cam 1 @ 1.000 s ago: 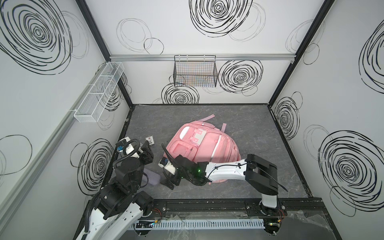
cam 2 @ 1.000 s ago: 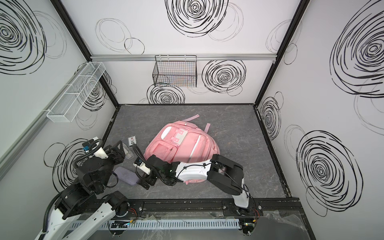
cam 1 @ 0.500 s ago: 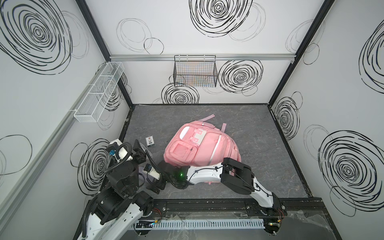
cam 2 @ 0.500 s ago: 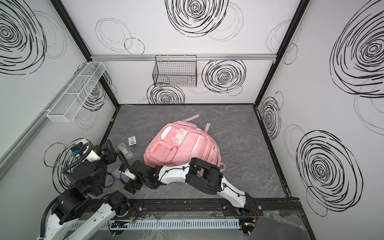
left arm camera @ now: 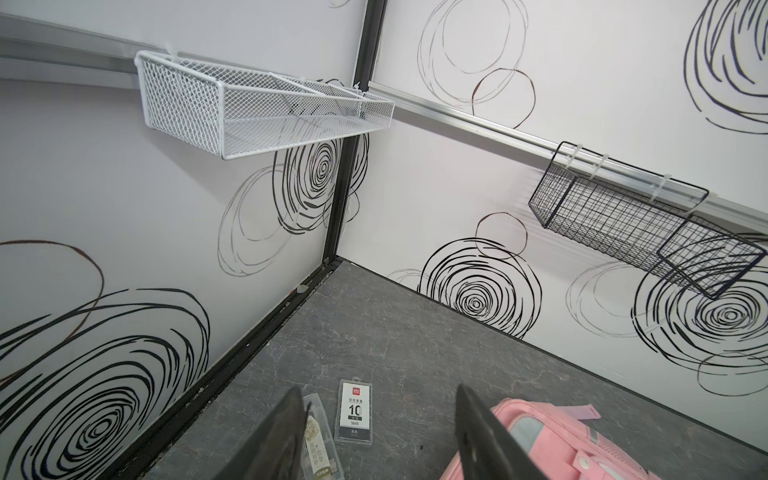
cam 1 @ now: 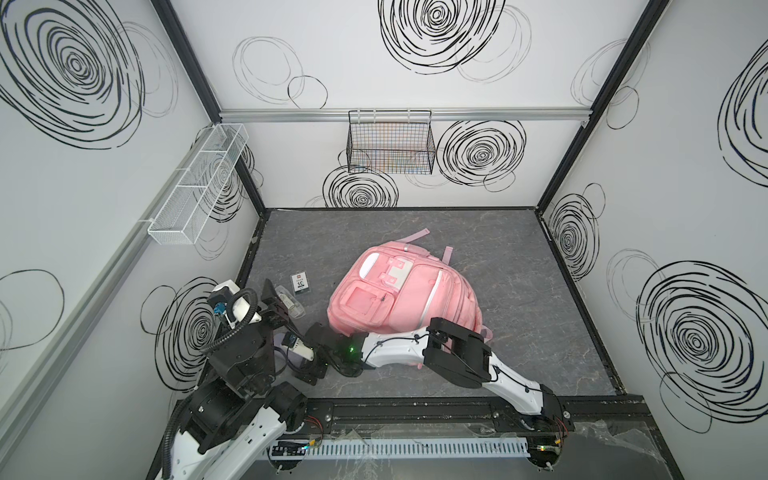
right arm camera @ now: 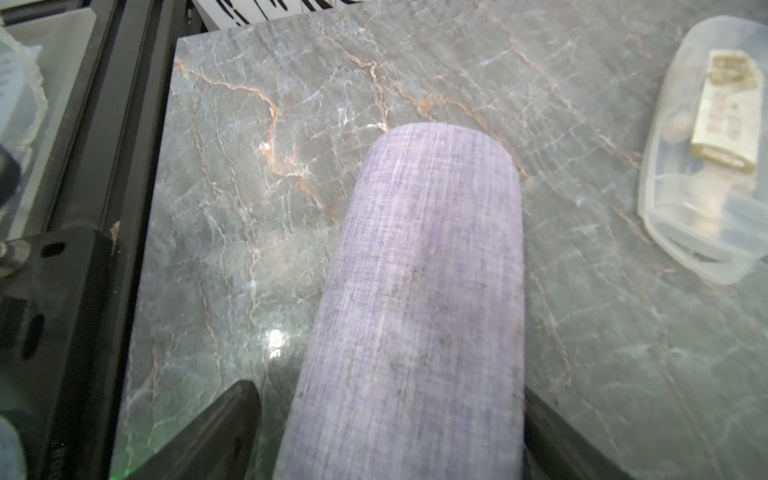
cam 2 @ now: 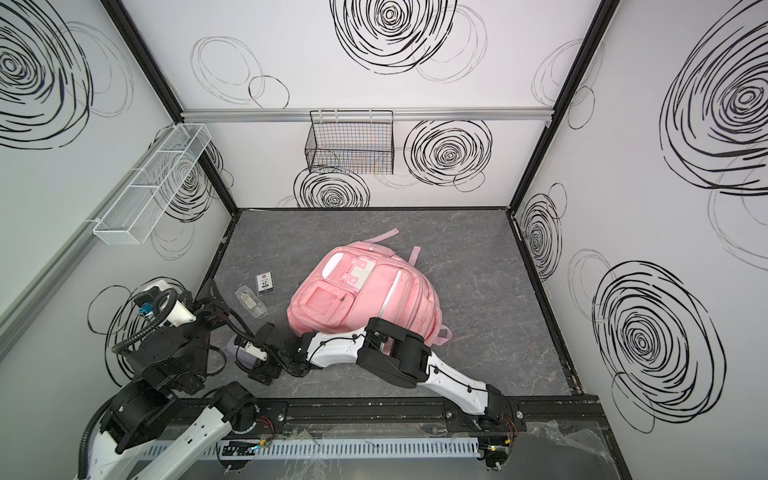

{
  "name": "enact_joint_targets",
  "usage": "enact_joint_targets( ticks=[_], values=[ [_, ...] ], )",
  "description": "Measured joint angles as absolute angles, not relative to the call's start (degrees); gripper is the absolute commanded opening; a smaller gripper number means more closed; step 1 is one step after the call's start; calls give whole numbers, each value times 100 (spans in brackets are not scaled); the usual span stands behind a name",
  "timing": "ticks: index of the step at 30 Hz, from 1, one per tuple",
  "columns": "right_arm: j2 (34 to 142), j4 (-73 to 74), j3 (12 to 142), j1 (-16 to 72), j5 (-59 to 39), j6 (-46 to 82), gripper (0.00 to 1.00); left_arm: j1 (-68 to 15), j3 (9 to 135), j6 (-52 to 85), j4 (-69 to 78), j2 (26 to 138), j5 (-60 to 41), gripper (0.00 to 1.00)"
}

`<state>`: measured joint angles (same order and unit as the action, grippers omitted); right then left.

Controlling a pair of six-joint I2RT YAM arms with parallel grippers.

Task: Pack the student bag
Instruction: 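Grasp the lavender fabric pencil case with the right gripper, then lift the pencil case with the right gripper while the left moves to the bag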

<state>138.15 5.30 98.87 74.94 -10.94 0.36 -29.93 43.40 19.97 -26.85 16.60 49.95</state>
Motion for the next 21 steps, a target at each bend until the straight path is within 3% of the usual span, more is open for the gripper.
enact_joint_targets(
  ticks=[8, 21],
  values=[
    [13705, 113, 9933, 7360, -1269, 167, 43, -2993, 4449, 1793, -2613, 1826, 4974, 61],
    [11513, 261, 7721, 7196, -1470, 1052, 35, -2993, 4960, 1485, -2554, 2394, 4515, 61]
  ],
)
